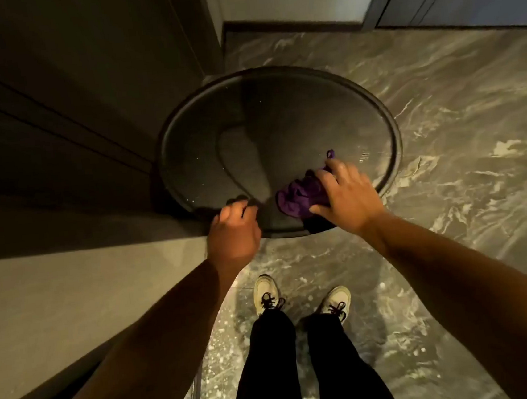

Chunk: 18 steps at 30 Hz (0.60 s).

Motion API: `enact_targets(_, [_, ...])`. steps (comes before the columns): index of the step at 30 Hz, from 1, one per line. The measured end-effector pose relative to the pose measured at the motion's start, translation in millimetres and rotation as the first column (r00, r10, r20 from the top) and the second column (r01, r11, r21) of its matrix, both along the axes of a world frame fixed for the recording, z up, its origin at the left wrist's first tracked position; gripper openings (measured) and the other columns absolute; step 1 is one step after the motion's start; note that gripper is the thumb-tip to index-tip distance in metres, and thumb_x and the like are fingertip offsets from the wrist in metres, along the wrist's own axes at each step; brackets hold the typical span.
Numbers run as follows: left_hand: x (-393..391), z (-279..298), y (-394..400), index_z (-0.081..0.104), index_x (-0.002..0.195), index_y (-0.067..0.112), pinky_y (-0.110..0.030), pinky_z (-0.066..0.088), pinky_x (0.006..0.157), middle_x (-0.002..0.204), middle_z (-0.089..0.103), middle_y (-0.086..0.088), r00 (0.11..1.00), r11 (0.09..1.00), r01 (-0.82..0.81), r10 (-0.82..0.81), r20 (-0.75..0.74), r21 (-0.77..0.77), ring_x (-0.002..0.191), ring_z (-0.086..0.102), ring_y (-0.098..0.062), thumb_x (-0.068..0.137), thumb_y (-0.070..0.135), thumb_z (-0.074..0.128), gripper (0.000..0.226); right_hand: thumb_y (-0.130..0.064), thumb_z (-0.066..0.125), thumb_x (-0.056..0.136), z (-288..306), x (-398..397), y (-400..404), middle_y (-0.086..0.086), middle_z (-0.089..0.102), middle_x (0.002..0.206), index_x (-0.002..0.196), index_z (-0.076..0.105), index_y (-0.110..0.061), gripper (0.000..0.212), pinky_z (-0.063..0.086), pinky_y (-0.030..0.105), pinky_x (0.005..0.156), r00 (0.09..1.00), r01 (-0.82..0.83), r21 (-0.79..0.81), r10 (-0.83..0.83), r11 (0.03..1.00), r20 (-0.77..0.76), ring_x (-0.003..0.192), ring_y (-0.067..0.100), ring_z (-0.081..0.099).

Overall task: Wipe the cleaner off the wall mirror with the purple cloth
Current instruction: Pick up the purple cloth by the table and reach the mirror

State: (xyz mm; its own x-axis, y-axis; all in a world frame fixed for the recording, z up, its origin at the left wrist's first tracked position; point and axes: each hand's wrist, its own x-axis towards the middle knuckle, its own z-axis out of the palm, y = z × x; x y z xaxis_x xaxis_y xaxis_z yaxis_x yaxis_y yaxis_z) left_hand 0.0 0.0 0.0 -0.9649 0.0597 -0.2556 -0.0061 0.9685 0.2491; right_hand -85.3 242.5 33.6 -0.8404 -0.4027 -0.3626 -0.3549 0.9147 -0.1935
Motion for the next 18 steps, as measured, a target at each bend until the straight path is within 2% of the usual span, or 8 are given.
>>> enact_targets(1, [-7.8, -6.5, 1.3, 0.066, 0.118, 0.013, -0.043, 0.048, 0.082, 0.123, 0.062, -0.014, 1.000, 1.000, 0.017, -0.017, -0.021, -0.002, 0.106, 0.060, -0.037, 0.081, 0.030, 0.047, 0.045, -0.060, 0.066, 0.086, -6.7, -7.4, -2.6, 0.015, 0.032, 0.154, 0.148, 0.037, -0.019, 0.080, 0.039, 0.052, 0.107, 0.999, -0.011, 0.022, 0.010, 1.000, 0.040, 0.139, 0.037, 0.034])
enact_targets(3, [-20.5, -17.0, 5.2, 0.062, 0.124, 0.012, -0.047, 0.045, 0.091, 0.134, 0.057, -0.016, 0.999, 0.998, 0.010, -0.013, -0.045, -0.066, 0.120, 0.054, -0.037, 0.083, 0.033, 0.050, 0.048, -0.069, 0.058, 0.087, -19.7, -16.2, -5.1, 0.012, 0.024, 0.159, 0.153, 0.028, -0.025, 0.085, 0.034, 0.053, 0.112, 0.995, -0.056, 0.048, 0.052, 0.997, 0.082, 0.144, 0.036, 0.027])
enact_targets(6, [-26.3, -34.7, 6.4, 0.047, 0.141, 0.015, -0.053, 0.029, 0.112, 0.154, 0.036, -0.014, 1.000, 0.991, -0.002, 0.004, 0.016, -0.135, 0.143, 0.031, -0.035, 0.094, 0.039, 0.047, 0.053, -0.072, 0.050, 0.088, -35.1, -15.3, -7.3, 0.012, 0.039, 0.150, 0.151, 0.035, -0.031, 0.077, 0.041, 0.051, 0.103, 0.986, -0.158, 0.008, 0.157, 0.987, 0.046, 0.130, 0.036, 0.043])
enact_targets(9, [-21.5, -47.0, 0.7, 0.037, 0.149, 0.016, -0.055, 0.019, 0.117, 0.159, 0.025, -0.013, 1.000, 0.984, 0.020, -0.015, 0.028, -0.180, 0.148, 0.019, -0.034, 0.098, 0.044, 0.039, 0.057, -0.069, 0.041, 0.090, -43.3, -10.6, -4.1, 0.012, 0.052, 0.135, 0.144, 0.045, -0.031, 0.066, 0.049, 0.046, 0.088, 0.969, -0.240, 0.000, 0.239, 0.971, -0.063, 0.113, 0.035, 0.053])
enact_targets(11, [-20.5, -48.2, 0.8, 0.038, 0.148, 0.016, -0.056, 0.021, 0.117, 0.159, 0.027, -0.012, 0.999, 0.984, 0.027, -0.022, 0.027, -0.174, 0.147, 0.020, -0.034, 0.098, 0.044, 0.037, 0.058, -0.065, 0.045, 0.091, -48.5, -8.9, -3.5, 0.012, 0.056, 0.129, 0.140, 0.050, -0.031, 0.060, 0.049, 0.044, 0.083, 0.958, -0.263, 0.018, 0.263, 0.965, -0.112, 0.107, 0.034, 0.055])
enact_targets(14, [-20.3, -49.1, 0.8, 0.039, 0.147, 0.016, -0.056, 0.022, 0.116, 0.158, 0.029, -0.013, 1.000, 0.983, 0.026, -0.025, 0.008, -0.184, 0.147, 0.022, -0.034, 0.097, 0.045, 0.035, 0.058, -0.052, 0.063, 0.088, -54.0, -5.1, -8.1, 0.014, 0.060, 0.118, 0.129, 0.059, -0.025, 0.049, 0.048, 0.042, 0.078, 0.952, -0.271, 0.019, 0.271, 0.962, -0.146, 0.099, 0.035, 0.057])
enact_targets(16, [-20.7, -46.9, 1.5, 0.039, 0.147, 0.016, -0.056, 0.022, 0.116, 0.158, 0.029, -0.013, 1.000, 0.982, 0.021, -0.019, 0.015, -0.187, 0.147, 0.022, -0.034, 0.097, 0.045, 0.030, 0.059, -0.043, 0.072, 0.082, -52.7, -2.8, -14.1, 0.016, 0.061, 0.109, 0.119, 0.064, -0.020, 0.044, 0.051, 0.043, 0.073, 0.961, -0.250, 0.007, 0.249, 0.968, -0.119, 0.092, 0.037, 0.058])
enact_targets(18, [-21.9, -42.5, 2.4, 0.039, 0.147, 0.015, -0.056, 0.022, 0.116, 0.158, 0.029, -0.013, 0.999, 0.983, 0.021, -0.012, 0.051, -0.181, 0.147, 0.021, -0.033, 0.097, 0.045, 0.033, 0.059, -0.037, 0.076, 0.080, -48.4, -1.6, -21.1, 0.016, 0.061, 0.105, 0.112, 0.065, -0.017, 0.040, 0.054, 0.045, 0.070, 0.973, -0.223, 0.016, 0.224, 0.975, -0.054, 0.091, 0.038, 0.058])
